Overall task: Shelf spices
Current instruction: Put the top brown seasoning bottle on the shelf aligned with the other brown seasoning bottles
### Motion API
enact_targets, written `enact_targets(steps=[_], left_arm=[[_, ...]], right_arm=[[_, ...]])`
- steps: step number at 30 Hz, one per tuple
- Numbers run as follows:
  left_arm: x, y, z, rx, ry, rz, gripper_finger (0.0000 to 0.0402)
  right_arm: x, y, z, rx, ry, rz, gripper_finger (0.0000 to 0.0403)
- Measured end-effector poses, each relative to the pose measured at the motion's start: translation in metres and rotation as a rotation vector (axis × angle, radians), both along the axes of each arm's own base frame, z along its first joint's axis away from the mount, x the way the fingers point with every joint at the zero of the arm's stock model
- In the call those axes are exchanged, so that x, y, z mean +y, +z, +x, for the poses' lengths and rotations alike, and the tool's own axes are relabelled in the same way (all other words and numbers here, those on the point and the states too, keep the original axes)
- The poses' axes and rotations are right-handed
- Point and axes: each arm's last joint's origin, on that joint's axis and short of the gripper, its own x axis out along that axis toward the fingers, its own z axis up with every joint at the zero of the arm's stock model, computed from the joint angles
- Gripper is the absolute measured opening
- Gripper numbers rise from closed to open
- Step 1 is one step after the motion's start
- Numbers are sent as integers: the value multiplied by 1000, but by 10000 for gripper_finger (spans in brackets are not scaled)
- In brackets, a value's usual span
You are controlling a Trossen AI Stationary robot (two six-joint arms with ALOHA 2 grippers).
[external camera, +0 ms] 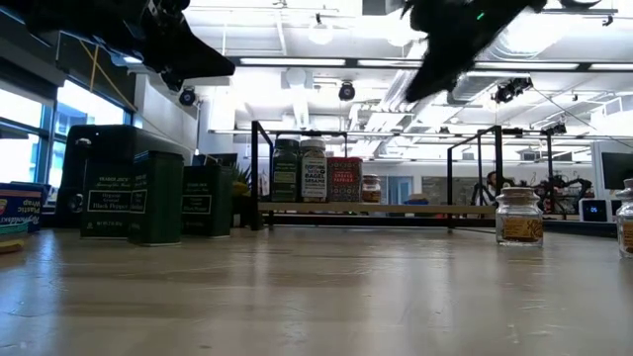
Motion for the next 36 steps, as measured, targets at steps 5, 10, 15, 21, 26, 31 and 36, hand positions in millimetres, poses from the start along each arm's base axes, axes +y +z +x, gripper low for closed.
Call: enact_targets(steps=[5,10,15,21,26,31,36], left_arm=[[0,0,0,3,-1,0,0],[0,0,0,5,-1,1,0],[0,0,0,5,-1,1,0],[0,0,0,5,-1,1,0],[0,0,0,5,-1,1,0],[0,0,0,5,-1,1,0],[0,-1,0,6,-6,0,0]], right_arm=[[56,-2,-22,156,120,114,71],[84,-19,-30,334,72,132,101],[93,-33,-24,385,-38,31,195],[96,-57,-13,505,-75,2,312],[100,-84,-1,615,-80,-22,332],[100,-105,2,681,-72,8,293],[93,-125,-3,628,-81,78,217]])
